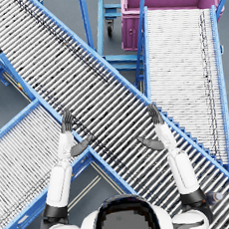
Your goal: Pick up the oil and place it on the left assembly line, put the cola on the right, and keep Sprite still
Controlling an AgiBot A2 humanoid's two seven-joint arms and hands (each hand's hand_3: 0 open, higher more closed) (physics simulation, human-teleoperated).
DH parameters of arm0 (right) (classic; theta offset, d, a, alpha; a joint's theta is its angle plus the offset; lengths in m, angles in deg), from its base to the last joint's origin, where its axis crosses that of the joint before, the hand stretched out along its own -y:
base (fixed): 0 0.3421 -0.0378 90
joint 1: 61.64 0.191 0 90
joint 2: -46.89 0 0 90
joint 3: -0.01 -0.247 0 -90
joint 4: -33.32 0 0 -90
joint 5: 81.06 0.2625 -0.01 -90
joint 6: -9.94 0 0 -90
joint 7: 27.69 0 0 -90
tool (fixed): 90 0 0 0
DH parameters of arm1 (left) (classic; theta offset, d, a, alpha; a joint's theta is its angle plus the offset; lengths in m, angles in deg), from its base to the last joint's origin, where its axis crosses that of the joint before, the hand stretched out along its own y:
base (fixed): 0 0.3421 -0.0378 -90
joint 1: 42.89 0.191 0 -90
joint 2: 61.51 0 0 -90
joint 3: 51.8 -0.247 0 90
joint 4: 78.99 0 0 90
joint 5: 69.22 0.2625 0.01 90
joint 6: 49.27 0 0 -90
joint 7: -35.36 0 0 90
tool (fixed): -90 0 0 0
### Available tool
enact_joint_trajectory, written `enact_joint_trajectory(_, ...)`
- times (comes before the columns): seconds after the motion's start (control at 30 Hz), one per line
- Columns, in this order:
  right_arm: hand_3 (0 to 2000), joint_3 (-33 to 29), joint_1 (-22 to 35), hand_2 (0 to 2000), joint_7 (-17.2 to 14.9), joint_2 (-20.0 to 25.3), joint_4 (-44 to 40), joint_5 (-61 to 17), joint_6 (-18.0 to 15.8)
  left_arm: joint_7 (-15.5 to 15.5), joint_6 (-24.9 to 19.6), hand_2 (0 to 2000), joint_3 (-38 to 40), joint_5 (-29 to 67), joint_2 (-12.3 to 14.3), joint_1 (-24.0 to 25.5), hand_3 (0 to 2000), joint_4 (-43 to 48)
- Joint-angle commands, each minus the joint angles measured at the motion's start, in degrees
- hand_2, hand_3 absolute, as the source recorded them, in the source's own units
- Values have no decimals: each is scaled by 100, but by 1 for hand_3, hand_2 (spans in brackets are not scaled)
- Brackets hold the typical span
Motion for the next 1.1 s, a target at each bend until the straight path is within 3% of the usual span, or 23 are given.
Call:
enact_joint_trajectory(0.03,0,0,0,0,0,0,0,0,0,0,0,0,0,0,0,0,0,0)
enact_joint_trajectory(1.1,0,0,0,0,0,0,0,0,0,0,0,0,0,0,0,0,0,0)
